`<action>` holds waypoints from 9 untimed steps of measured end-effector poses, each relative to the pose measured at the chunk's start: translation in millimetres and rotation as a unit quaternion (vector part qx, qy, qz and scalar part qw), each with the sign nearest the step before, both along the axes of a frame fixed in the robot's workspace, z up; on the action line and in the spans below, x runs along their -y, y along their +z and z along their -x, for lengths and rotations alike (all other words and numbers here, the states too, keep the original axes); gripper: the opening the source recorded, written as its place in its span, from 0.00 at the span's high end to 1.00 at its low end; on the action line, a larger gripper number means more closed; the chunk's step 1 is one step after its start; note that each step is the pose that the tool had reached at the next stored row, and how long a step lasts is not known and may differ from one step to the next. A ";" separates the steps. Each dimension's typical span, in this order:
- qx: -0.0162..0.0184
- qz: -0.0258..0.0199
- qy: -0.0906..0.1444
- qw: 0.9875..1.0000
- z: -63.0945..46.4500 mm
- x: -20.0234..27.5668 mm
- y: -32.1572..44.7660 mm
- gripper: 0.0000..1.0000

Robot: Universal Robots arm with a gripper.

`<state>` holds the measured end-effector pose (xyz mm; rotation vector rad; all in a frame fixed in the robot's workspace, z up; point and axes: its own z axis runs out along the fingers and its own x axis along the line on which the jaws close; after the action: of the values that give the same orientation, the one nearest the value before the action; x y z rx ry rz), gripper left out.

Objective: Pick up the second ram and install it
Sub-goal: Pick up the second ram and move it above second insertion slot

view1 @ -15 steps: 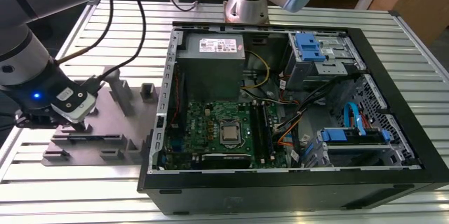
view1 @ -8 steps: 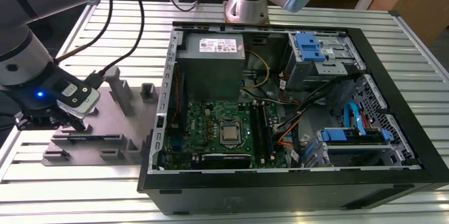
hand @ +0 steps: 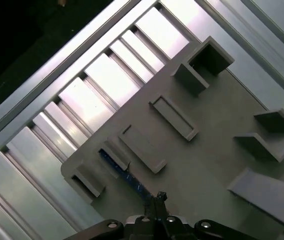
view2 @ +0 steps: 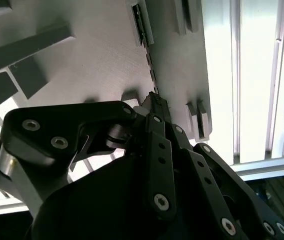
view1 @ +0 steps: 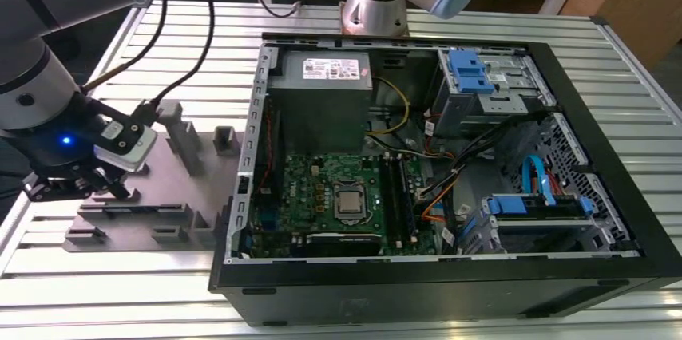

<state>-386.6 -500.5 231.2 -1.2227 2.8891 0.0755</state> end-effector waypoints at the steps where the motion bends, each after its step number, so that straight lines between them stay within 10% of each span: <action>1: 0.000 0.000 0.007 1.000 0.0 0.0 0.0 0.93; 9: 0.000 0.000 0.067 0.998 0.0 0.0 -0.1 0.93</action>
<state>-386.6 -500.5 231.0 -1.4153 2.8035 0.0758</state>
